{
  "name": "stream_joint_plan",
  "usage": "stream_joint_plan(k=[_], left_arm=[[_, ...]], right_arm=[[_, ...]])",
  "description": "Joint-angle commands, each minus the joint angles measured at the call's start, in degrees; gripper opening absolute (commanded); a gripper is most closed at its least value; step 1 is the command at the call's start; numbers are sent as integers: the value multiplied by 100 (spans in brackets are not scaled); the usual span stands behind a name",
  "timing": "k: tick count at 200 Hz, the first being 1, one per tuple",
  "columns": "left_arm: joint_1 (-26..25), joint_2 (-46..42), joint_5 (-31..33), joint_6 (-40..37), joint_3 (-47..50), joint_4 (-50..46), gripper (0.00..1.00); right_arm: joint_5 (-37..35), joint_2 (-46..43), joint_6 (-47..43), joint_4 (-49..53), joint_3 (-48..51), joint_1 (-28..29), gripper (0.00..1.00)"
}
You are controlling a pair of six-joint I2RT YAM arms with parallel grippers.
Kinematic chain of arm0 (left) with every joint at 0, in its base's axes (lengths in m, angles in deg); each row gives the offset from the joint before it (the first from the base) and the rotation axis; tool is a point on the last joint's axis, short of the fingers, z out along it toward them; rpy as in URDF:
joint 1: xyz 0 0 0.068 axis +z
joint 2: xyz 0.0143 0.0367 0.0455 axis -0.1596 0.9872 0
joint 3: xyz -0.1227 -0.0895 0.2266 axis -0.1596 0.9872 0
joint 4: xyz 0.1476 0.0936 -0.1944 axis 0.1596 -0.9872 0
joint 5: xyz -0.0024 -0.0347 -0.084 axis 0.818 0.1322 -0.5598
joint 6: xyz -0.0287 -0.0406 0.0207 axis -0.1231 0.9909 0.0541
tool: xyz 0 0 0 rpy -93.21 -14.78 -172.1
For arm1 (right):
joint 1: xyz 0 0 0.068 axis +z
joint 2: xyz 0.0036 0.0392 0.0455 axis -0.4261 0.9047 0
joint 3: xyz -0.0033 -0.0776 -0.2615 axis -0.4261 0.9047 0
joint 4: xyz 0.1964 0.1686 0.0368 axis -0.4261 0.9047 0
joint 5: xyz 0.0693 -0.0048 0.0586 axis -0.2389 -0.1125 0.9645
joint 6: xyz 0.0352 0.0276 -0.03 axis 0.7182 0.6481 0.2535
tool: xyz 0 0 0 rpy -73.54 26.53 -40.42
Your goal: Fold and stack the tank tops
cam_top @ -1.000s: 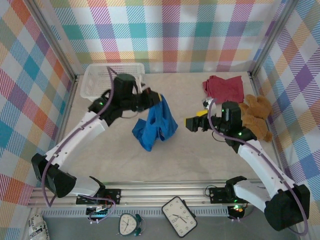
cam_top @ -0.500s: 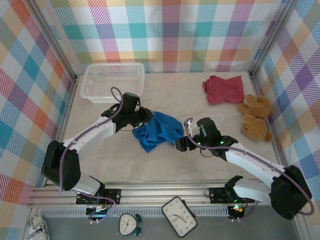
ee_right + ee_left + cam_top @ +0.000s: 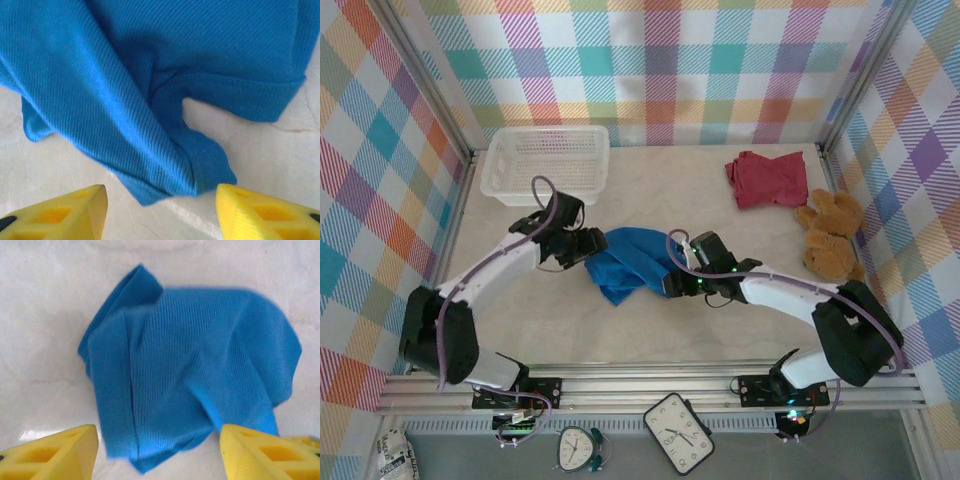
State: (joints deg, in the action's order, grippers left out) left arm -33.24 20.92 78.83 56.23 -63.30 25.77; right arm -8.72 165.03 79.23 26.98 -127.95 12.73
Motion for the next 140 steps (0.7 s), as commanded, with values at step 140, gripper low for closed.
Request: stream_joint_plan(k=[140], left_arm=[[-363, 648, -56, 258, 1009, 1309, 46]], right_arm=[[185, 902, 484, -194, -359, 43, 31]])
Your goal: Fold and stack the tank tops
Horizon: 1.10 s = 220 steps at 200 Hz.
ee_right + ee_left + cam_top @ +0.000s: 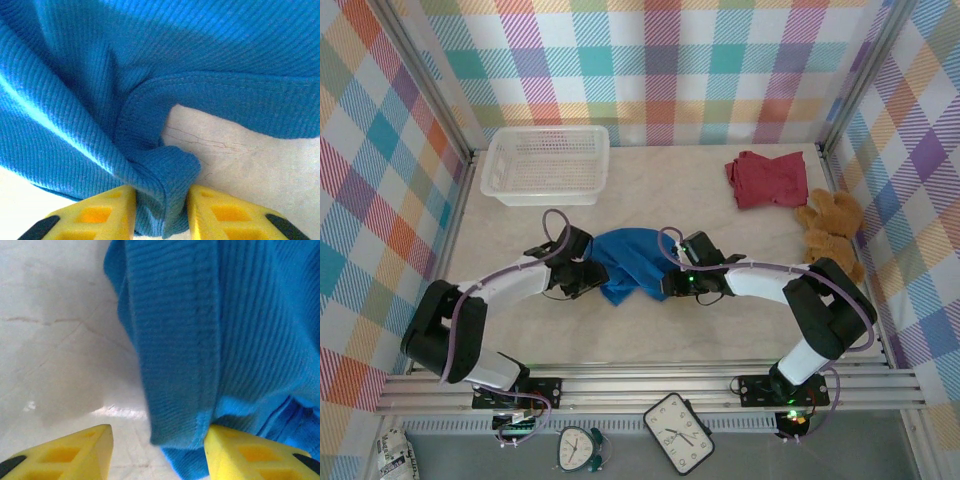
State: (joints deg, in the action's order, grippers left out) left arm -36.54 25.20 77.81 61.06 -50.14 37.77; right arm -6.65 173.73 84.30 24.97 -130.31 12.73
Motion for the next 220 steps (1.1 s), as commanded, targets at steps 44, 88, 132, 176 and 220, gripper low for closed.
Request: stream_joint_plan(k=[44, 88, 132, 176, 220], left_arm=[[-9, 207, 458, -406, -586, -150, 20], [84, -48, 428, -776, -1029, -770, 0], [81, -621, 524, -1192, -1778, -1939, 0], [88, -1104, 526, -1609, -2967, -3072, 0], [122, -1324, 725, -1992, -4430, -4125, 0]], right_arm=[[-53, -84, -168, 71, -138, 37, 14], [-72, -479, -398, 243, -245, 31, 0], [-263, -1314, -734, 878, -520, 8, 0], [-66, -2238, -1332, 1364, -1159, 2, 0], [540, -2530, -1965, 1844, -2186, 36, 0]])
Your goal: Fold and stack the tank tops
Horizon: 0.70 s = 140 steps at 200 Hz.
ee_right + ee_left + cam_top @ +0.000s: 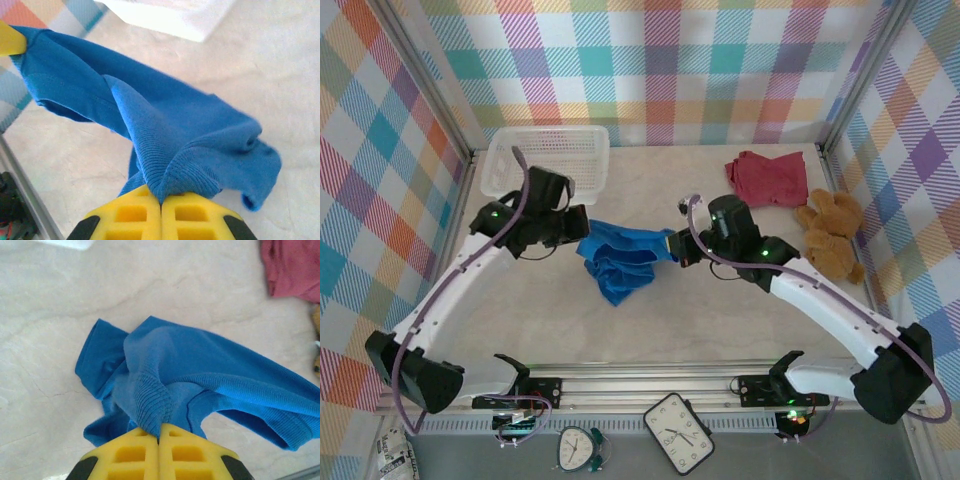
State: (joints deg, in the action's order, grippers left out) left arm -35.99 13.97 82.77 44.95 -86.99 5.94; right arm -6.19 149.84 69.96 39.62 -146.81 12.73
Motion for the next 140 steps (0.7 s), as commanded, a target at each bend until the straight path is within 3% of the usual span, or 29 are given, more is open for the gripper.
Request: stream_joint_plan(k=[1, 27, 63, 104, 120, 140], left_arm=[[69, -209, 245, -392, -785, -966, 0], [114, -430, 822, -593, -1587, -1465, 0], [205, -780, 1532, -827, -2524, -1988, 0], [244, -547, 2132, -1165, -4173, -2484, 0], [245, -173, 2062, -1297, -4748, -2596, 0], [260, 375, 1454, -1469, -4998, -2405, 0]], right_arm=[[512, -141, -529, 381, -560, 41, 0], [726, -104, -711, 537, -1126, 389, 0], [570, 15, -843, 627, -1958, 1309, 0], [441, 275, -1037, 741, -2913, 2188, 0], [413, 301, -1007, 848, -3070, 2259, 0], [-76, 132, -981, 998, -2957, 2253, 0]])
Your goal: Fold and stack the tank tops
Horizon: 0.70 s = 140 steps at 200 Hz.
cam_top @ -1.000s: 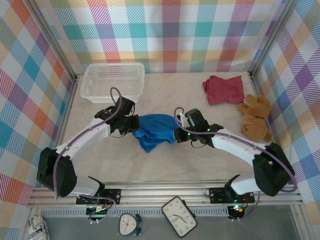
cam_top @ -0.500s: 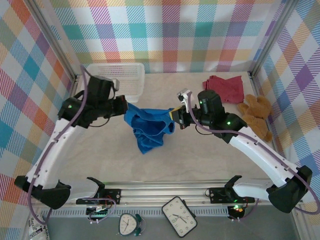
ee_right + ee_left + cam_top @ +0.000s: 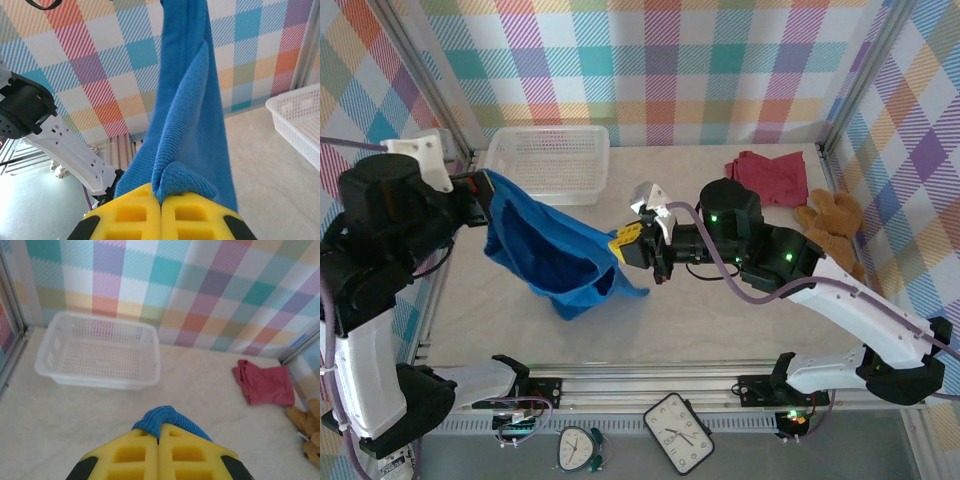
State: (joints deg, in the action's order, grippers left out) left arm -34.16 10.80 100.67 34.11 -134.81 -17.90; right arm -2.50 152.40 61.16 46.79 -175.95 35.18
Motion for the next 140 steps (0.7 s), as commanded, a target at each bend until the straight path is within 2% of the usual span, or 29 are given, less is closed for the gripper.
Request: stream_joint_plan(k=[1, 23, 40, 70, 99, 119, 131, 140], left_arm=[[74, 725, -357, -392, -216, -11, 0], [131, 1486, -1091, -517, -152, 473, 0], [154, 2236, -1862, -456, -127, 945, 0], [45, 3810, -3027, -193, -241, 1758, 0], [-303, 5463, -3318, -13, -992, 1974, 0], [-457, 6441, -3373, 200, -1778, 1987, 9], [-479, 6809, -3323, 359, -2055, 2119, 19], [-478, 6951, -3265, 440, -2127, 2223, 21]], right_arm=[[-463, -133, -110, 290, -35, 7, 0], [-1345, -372, -94, 494, 317, -129, 0], [-1627, -587, 176, 477, 835, -600, 0], [-1170, -877, 850, 206, 2044, -2239, 0], [-858, -611, 1119, -226, 3076, -3557, 0], [-611, -122, 1290, -622, 3423, -4346, 0], [-632, 243, 1290, -719, 3437, -4676, 0], [-628, 514, 1245, -782, 3393, -4901, 0]])
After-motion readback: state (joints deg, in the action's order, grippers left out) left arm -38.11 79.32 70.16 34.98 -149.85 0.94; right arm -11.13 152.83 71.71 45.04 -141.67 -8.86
